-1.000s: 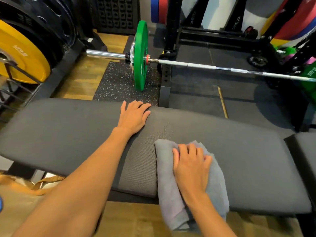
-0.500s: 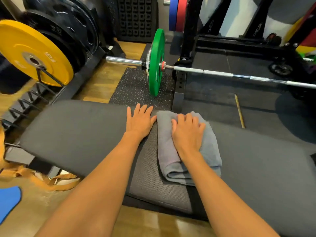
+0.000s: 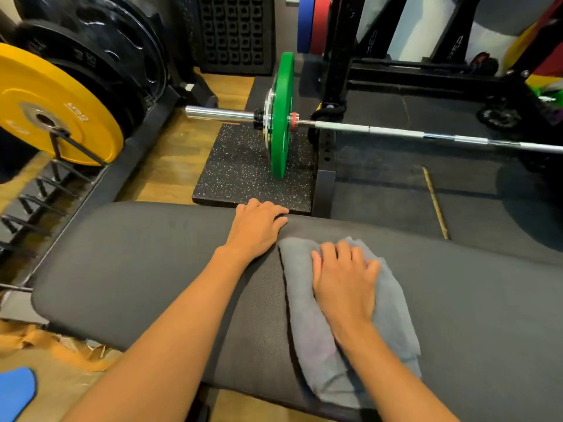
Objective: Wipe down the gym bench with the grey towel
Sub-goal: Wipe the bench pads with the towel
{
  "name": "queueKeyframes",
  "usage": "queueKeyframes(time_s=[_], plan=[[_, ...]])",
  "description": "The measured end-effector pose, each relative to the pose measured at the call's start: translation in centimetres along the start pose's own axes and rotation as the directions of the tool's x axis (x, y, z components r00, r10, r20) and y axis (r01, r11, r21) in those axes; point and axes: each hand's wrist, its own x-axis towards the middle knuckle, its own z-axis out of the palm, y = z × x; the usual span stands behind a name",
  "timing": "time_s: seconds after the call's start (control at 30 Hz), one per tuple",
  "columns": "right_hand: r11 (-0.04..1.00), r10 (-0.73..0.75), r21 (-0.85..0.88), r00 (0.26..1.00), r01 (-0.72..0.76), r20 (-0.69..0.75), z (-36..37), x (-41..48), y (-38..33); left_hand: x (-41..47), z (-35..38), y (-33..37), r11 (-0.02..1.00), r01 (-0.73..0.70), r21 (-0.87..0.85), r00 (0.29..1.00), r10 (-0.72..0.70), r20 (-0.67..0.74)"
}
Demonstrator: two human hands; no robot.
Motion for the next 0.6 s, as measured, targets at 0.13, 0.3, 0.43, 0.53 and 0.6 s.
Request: queueKeyframes(time_s=[0.13, 0.3, 0.43, 0.53, 0.6], plan=[[0.999, 0.04, 0.03, 0.99, -0.044, 0.133, 3.1, 9.3, -1.9, 0.0, 0.1, -1.1, 0.997, 0.021, 0.069, 0.999, -0.019, -0.027], [0.998, 0.064, 0.023, 0.991, -0.067, 0.115, 2.1, 8.6, -2.5, -3.7, -1.6, -3.9, 0.997, 0.075, -0.009, 0.997, -0.075, 0.024], [0.995, 0.06, 0.073, 0.995, -0.066, 0.083, -0.8, -0.1, -4.3, -5.6, -2.8, -6.1, 0.992, 0.121, -0.035, 0.991, -0.119, 0.063], [0.996, 0.035, 0.076, 0.995, -0.042, 0.097, -2.5, -5.8, -6.3, -5.6, -3.1, -6.8, 0.993, 0.11, -0.047, 0.991, -0.106, 0.079], [0.998, 0.021, 0.058, 0.995, -0.026, 0.095, -3.0, -7.6, -7.6, -5.4, -2.9, -7.1, 0.995, 0.085, -0.06, 0.996, -0.083, 0.039]])
